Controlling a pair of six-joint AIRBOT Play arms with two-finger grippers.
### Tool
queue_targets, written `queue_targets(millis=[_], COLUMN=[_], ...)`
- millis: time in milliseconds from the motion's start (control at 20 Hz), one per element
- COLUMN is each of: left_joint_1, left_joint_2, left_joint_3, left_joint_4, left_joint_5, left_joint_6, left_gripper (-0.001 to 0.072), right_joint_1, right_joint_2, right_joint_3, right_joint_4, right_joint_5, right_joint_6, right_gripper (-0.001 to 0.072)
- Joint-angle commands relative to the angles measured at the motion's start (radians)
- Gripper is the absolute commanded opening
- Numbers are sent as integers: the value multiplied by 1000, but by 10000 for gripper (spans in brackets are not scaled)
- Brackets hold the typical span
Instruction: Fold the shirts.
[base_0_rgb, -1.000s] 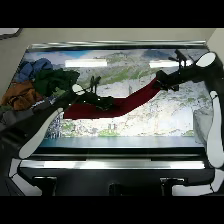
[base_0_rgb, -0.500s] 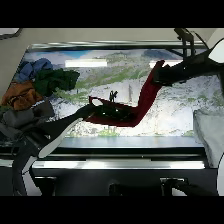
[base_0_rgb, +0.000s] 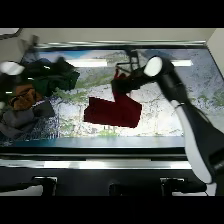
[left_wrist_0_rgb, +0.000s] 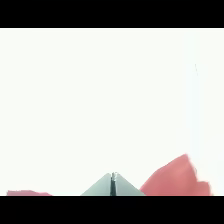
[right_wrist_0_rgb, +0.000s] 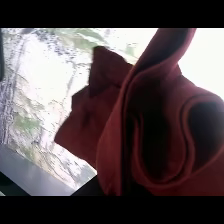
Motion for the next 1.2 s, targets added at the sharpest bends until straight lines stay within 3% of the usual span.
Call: queue_targets(millis=[0, 200, 250, 300, 350, 500, 700, 800, 900, 1000, 1150], left_joint_1=[256, 372, 377, 377, 377, 377, 377, 376, 375, 375, 367], left_joint_2=[250, 427, 451, 467, 475, 468, 467, 467, 468, 469, 469], left_joint_3=[1, 1, 1, 1, 1, -5, -40, -49, -49, -49, -49], left_joint_4=[91, 92, 95, 95, 95, 99, 102, 102, 102, 101, 101], left_joint_5=[-26, -69, -69, -69, -75, -102, -103, -103, -118, -136, -151], left_joint_6=[-18, -18, -18, -18, -18, -17, 12, 12, 12, 12, 11], left_gripper=[32, 32, 32, 32, 32, 33, 33, 32, 33, 33, 33], right_joint_1=[132, 194, 195, 193, 182, 88, -143, -263, -331, -335, -335], right_joint_2=[-172, -324, -344, -356, -350, -251, -85, -75, -76, -84, -146], right_joint_3=[1, 1, 1, 1, 1, 1, -4, -88, -268, -420, -472], right_joint_4=[93, 267, 302, 349, 356, 208, -169, -218, -10, 172, 316], right_joint_5=[-195, -297, -304, -294, -270, -79, 304, 427, 334, 117, -48], right_joint_6=[45, 102, 127, 142, 141, 142, 137, 134, 128, 102, 80], right_gripper=[48, 57, 213, 523, 693, 682, 681, 663, 642, 624, 594])
